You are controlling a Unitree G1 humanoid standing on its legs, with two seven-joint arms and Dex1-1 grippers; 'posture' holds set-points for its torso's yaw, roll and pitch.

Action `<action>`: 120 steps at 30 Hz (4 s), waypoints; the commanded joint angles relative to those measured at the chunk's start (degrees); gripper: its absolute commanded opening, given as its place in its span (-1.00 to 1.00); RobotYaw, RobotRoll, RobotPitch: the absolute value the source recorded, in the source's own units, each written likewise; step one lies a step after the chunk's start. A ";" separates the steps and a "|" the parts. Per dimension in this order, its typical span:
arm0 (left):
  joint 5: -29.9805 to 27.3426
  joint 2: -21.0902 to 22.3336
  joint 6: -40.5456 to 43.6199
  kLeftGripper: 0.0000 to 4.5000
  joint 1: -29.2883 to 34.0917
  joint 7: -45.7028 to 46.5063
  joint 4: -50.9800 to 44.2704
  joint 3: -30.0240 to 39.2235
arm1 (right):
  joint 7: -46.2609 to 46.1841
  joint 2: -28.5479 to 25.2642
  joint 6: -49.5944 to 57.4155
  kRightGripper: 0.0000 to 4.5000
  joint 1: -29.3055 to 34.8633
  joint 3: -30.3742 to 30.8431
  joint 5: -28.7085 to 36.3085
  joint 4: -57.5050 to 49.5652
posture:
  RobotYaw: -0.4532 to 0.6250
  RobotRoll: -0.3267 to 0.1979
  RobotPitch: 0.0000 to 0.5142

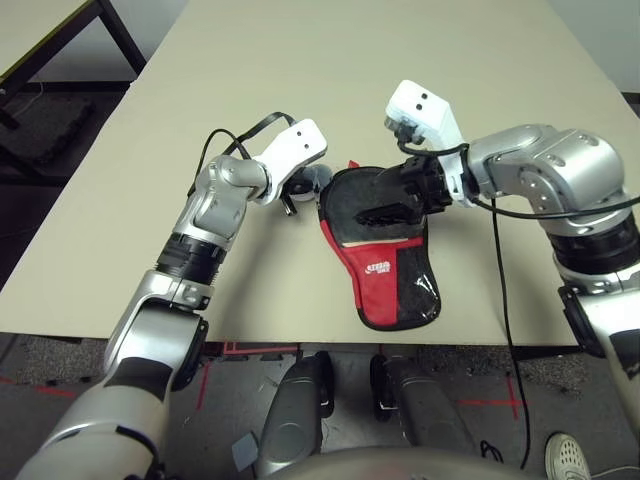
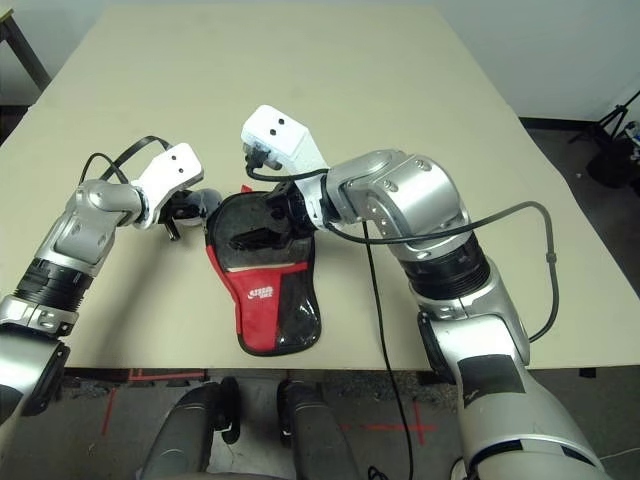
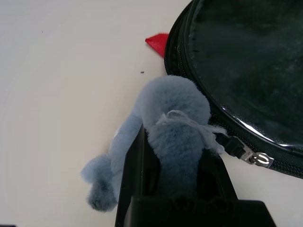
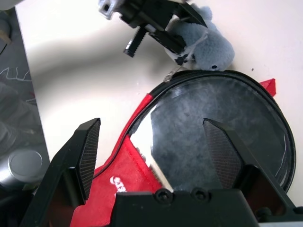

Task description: Store the ping-pong paddle in its case and zip it.

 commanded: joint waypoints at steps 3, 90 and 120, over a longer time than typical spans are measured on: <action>0.02 0.64 -3.57 0.00 -3.12 1.80 5.20 -0.48 | -2.53 0.89 -3.28 1.00 2.78 3.72 -0.32 0.31 | -0.35 0.25 -0.32; 11.50 0.26 -34.59 -0.89 -20.96 1.50 51.98 -8.44 | -1.46 0.59 -19.64 1.00 11.90 19.28 -13.31 5.46 | -0.32 0.25 -0.22; 20.31 -19.49 -33.85 -0.90 -29.61 44.31 63.39 -8.97 | -1.95 3.73 -16.72 1.00 14.03 19.02 -14.18 3.98 | -0.52 0.25 -0.03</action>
